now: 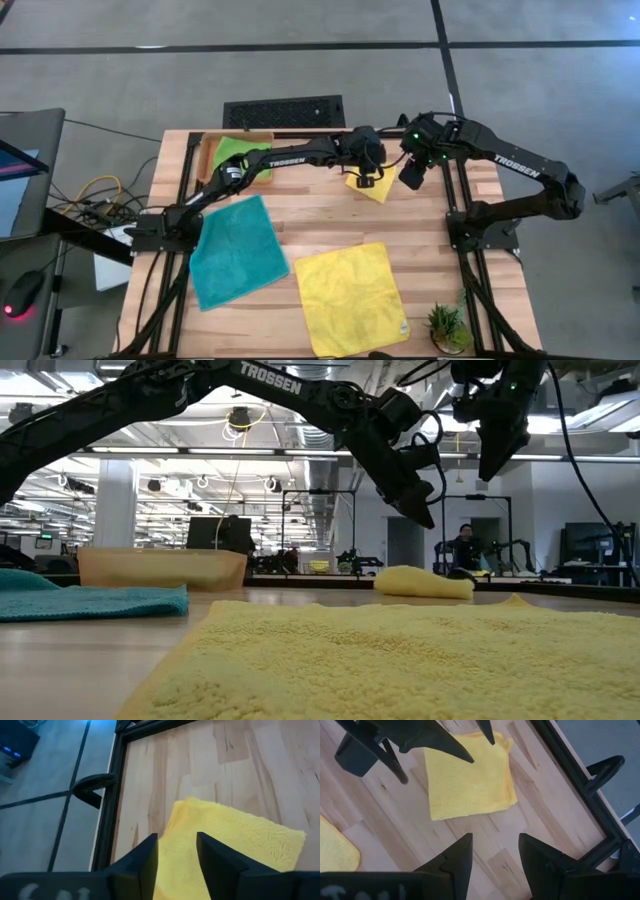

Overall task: Fold microfiber towels
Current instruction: Fold the top yellow microfiber towel, then stack the top yellow microfiber towel on top of the green microfiber towel

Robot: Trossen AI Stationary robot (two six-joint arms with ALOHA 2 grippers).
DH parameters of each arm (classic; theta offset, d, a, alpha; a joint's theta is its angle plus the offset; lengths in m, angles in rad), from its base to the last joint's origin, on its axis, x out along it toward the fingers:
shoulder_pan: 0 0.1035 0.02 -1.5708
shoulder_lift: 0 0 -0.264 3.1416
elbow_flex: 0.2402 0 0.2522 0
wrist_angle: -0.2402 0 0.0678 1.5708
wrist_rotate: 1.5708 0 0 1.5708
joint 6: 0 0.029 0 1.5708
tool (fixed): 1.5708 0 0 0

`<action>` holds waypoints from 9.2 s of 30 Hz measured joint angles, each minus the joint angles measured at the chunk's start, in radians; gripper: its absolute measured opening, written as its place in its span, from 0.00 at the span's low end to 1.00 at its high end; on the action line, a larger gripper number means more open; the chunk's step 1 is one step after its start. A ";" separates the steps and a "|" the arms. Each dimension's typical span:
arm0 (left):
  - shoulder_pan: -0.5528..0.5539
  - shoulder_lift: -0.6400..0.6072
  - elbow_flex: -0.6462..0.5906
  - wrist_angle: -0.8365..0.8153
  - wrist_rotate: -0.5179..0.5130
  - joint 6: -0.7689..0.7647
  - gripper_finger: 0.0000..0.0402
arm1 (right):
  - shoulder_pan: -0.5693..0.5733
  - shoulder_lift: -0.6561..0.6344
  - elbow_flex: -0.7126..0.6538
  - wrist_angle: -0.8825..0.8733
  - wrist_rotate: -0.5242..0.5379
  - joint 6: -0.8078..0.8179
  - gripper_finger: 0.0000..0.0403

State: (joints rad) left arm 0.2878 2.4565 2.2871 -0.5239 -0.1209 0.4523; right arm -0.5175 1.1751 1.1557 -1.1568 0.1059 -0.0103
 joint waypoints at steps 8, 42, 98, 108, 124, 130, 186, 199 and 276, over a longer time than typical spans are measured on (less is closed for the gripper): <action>0.000 -0.026 0.067 -0.275 -0.022 -0.119 0.35 | -0.002 -0.024 0.000 -0.011 0.000 -0.011 0.45; -0.097 0.098 0.032 -0.245 -0.016 0.080 0.35 | 0.000 -0.154 0.001 -0.010 -0.004 -0.014 0.45; -0.074 0.093 -0.050 -0.342 0.030 -0.060 0.01 | 0.000 -0.154 0.000 -0.010 0.000 0.002 0.45; -0.042 -0.023 -0.049 -0.499 0.113 -0.210 0.00 | 0.000 -0.154 0.000 -0.010 0.000 0.002 0.45; -0.032 -0.148 -0.047 -0.746 0.170 -0.318 0.00 | 0.000 -0.154 0.000 -0.010 0.000 0.001 0.45; -0.030 -0.221 -0.048 -0.806 0.083 -0.361 0.00 | 0.000 -0.154 0.000 -0.010 0.000 0.000 0.45; 0.435 -0.743 -0.267 -1.048 -0.287 -0.531 0.00 | 0.000 -0.154 0.000 -0.010 0.000 0.001 0.45; 0.464 -0.891 -0.693 -1.048 -0.425 -0.648 0.00 | 0.000 -0.155 0.000 -0.010 -0.001 0.001 0.45; 0.371 -0.709 -0.831 -0.633 -0.057 -0.795 0.39 | 0.000 -0.155 0.000 -0.010 -0.001 0.008 0.45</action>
State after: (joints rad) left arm 0.6591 1.7473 1.4566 -1.1566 -0.1783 -0.3431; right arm -0.5175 1.0203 1.1561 -1.1667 0.1051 -0.0025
